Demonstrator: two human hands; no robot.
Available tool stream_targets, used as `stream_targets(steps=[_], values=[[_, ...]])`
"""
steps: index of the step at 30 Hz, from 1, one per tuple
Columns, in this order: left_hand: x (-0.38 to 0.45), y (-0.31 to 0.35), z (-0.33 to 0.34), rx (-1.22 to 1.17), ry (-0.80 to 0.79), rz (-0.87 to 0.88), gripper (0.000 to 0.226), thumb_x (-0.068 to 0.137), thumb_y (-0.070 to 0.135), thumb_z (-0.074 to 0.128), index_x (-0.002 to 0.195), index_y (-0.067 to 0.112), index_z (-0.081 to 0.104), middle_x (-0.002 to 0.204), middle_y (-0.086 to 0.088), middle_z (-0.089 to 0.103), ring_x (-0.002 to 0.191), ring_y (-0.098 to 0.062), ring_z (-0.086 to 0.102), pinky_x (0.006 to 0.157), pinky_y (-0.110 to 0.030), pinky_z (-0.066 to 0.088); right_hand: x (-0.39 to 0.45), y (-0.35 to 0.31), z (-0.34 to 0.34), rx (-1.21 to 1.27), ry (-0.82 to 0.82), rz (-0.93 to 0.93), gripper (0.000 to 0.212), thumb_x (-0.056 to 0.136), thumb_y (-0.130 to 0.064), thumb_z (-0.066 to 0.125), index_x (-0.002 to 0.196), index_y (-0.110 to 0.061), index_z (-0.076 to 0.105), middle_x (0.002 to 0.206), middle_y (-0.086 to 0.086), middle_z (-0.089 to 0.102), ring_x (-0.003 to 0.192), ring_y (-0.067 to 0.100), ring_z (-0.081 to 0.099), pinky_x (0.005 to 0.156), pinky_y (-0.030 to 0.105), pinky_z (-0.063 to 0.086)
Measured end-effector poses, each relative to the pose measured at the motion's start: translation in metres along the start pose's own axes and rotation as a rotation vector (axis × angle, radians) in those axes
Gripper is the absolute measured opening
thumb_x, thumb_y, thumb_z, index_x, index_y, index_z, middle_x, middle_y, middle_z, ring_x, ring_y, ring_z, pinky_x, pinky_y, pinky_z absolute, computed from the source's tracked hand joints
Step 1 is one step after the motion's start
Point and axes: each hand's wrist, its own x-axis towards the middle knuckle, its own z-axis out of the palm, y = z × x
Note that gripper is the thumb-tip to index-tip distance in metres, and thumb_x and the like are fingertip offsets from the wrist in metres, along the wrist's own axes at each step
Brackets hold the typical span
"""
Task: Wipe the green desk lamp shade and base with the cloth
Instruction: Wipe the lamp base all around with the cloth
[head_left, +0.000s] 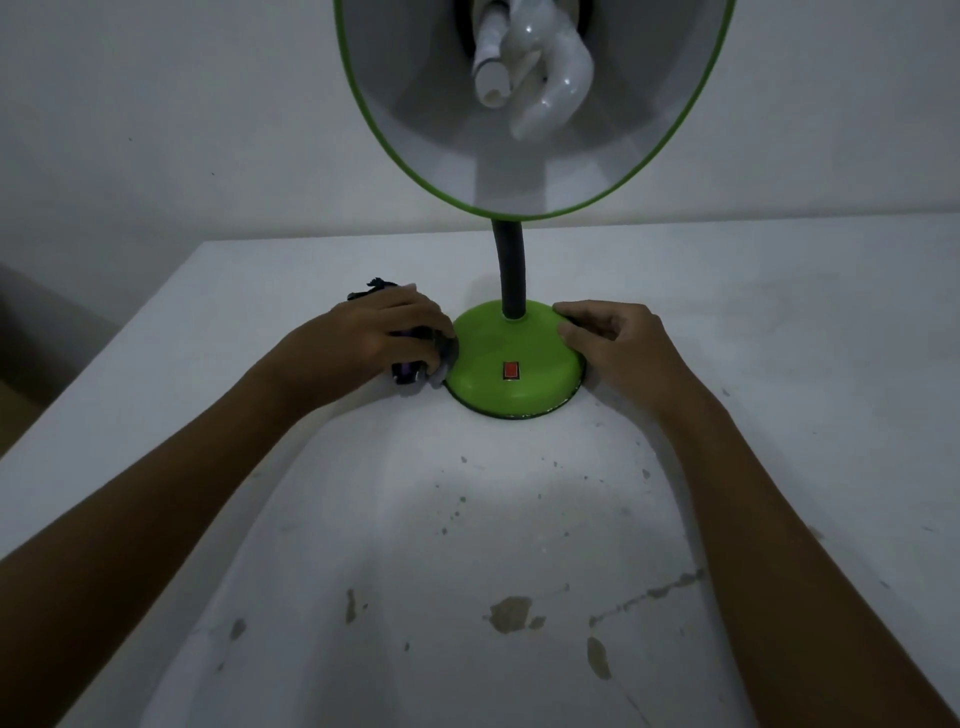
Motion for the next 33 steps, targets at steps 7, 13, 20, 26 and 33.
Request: stream_targets(steps=[7, 13, 20, 26, 33], values=[[0.013, 0.002, 0.001, -0.152, 0.112, -0.488, 0.04, 0.074, -0.008, 0.072, 0.109, 0.011, 0.071, 0.114, -0.009, 0.069, 0.096, -0.031, 0.062, 0.08, -0.039, 0.052, 0.0, 0.0, -0.001, -0.002, -0.002, -0.002, 0.03, 0.093, -0.016, 0.065, 0.123, -0.016, 0.068, 0.112, -0.007, 0.071, 0.097, -0.01, 0.063, 0.081, 0.003, 0.049], [0.029, 0.023, -0.002, -0.403, 0.005, -0.682, 0.026, 0.088, 0.009, 0.064, 0.113, 0.015, 0.066, 0.101, -0.003, 0.067, 0.092, -0.022, 0.06, 0.076, -0.028, 0.046, 0.0, 0.0, -0.001, -0.005, 0.001, 0.003, 0.03, 0.093, -0.019, 0.066, 0.123, -0.018, 0.069, 0.113, -0.008, 0.071, 0.099, -0.009, 0.064, 0.083, 0.005, 0.049], [0.046, 0.046, -0.012, -0.498, 0.033, -0.667, 0.035, 0.082, -0.001, 0.061, 0.112, 0.016, 0.065, 0.097, 0.003, 0.06, 0.089, -0.016, 0.056, 0.074, -0.021, 0.043, -0.001, -0.001, 0.001, 0.003, 0.004, 0.001, 0.03, 0.093, -0.019, 0.066, 0.123, -0.017, 0.069, 0.114, -0.006, 0.072, 0.1, -0.008, 0.064, 0.084, 0.005, 0.049], [0.047, 0.06, -0.002, -0.474, -0.034, -0.543, 0.046, 0.079, 0.001, 0.062, 0.117, 0.025, 0.067, 0.112, 0.009, 0.064, 0.096, -0.018, 0.055, 0.088, -0.026, 0.043, -0.002, -0.001, 0.001, 0.014, 0.002, 0.005, 0.03, 0.093, -0.018, 0.066, 0.123, -0.017, 0.069, 0.114, -0.007, 0.072, 0.102, -0.006, 0.065, 0.088, 0.009, 0.05], [0.054, 0.045, -0.019, -0.446, -0.132, -0.604, 0.046, 0.084, -0.005, 0.057, 0.123, 0.02, 0.063, 0.113, 0.0, 0.063, 0.108, -0.02, 0.056, 0.092, -0.028, 0.044, -0.001, -0.001, 0.001, 0.013, 0.001, 0.006, 0.03, 0.092, -0.02, 0.066, 0.122, -0.018, 0.069, 0.115, -0.006, 0.072, 0.103, -0.003, 0.066, 0.092, 0.015, 0.051]])
